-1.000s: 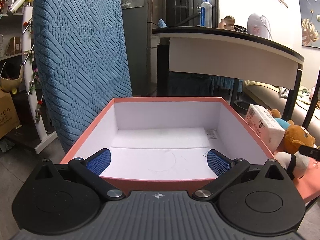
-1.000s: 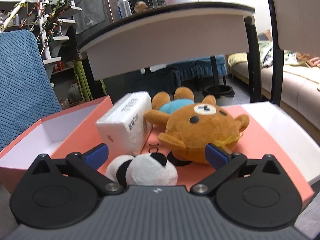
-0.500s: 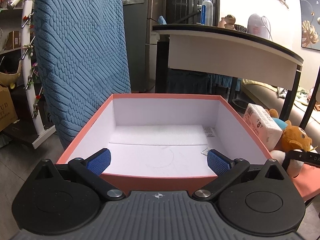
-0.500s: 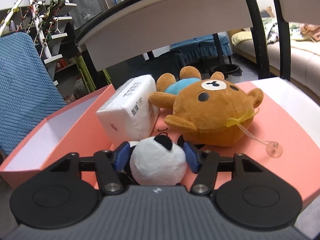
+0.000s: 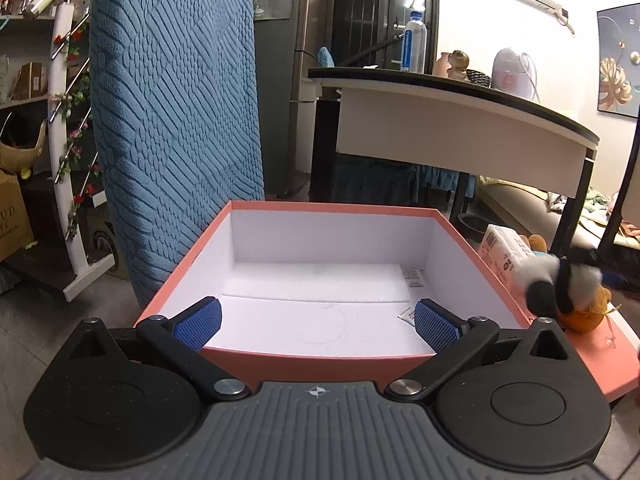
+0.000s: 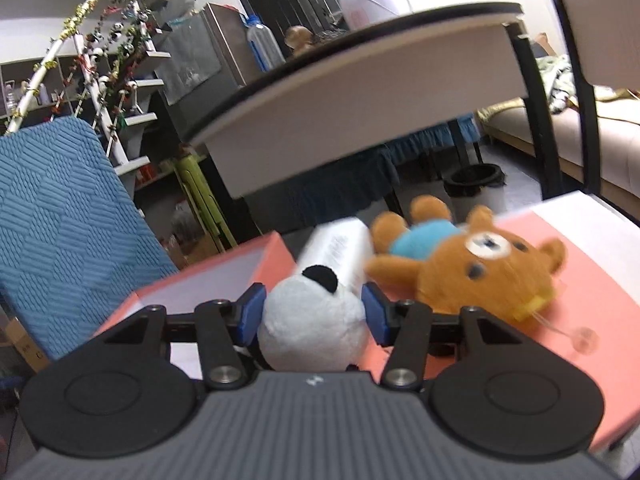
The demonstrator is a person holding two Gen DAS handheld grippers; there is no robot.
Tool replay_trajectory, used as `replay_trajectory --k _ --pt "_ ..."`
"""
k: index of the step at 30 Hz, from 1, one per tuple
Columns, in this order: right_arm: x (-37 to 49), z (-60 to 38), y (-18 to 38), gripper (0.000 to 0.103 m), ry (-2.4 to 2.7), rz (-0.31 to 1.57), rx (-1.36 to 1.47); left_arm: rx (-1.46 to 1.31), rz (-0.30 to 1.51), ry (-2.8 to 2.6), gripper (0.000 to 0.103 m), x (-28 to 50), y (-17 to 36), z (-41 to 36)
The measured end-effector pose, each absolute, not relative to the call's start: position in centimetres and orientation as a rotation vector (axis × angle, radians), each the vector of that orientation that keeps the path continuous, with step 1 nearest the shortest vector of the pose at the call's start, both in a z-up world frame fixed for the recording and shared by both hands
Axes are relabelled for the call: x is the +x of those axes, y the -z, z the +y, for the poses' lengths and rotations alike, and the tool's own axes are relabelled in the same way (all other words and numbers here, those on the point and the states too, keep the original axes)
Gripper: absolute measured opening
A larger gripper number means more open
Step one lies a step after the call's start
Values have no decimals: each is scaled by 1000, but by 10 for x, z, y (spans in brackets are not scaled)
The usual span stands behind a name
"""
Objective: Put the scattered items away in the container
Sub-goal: 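Carry the panda into the pink box and open the right gripper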
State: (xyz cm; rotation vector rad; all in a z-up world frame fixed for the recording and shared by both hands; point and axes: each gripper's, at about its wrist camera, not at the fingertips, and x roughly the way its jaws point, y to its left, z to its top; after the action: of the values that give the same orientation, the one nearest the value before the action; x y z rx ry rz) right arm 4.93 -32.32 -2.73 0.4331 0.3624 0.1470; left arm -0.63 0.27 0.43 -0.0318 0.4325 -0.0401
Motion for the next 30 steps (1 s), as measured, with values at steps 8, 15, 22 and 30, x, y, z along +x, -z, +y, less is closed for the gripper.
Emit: replay_trajectory --k 8,15,22,30 --pt "108 -262 -17 53 -232 376 371 -19 394 28 103 -16 -5 11" --pt "188 -181 -24 54 -322 489 325 -77 391 -25 103 -11 -4 29" --pt "255 -92 10 54 -399 643 254 -117 398 -67 103 -3 -2 48" --pt "299 -40 55 54 -428 731 208 -164 424 -66 103 5 0 65"
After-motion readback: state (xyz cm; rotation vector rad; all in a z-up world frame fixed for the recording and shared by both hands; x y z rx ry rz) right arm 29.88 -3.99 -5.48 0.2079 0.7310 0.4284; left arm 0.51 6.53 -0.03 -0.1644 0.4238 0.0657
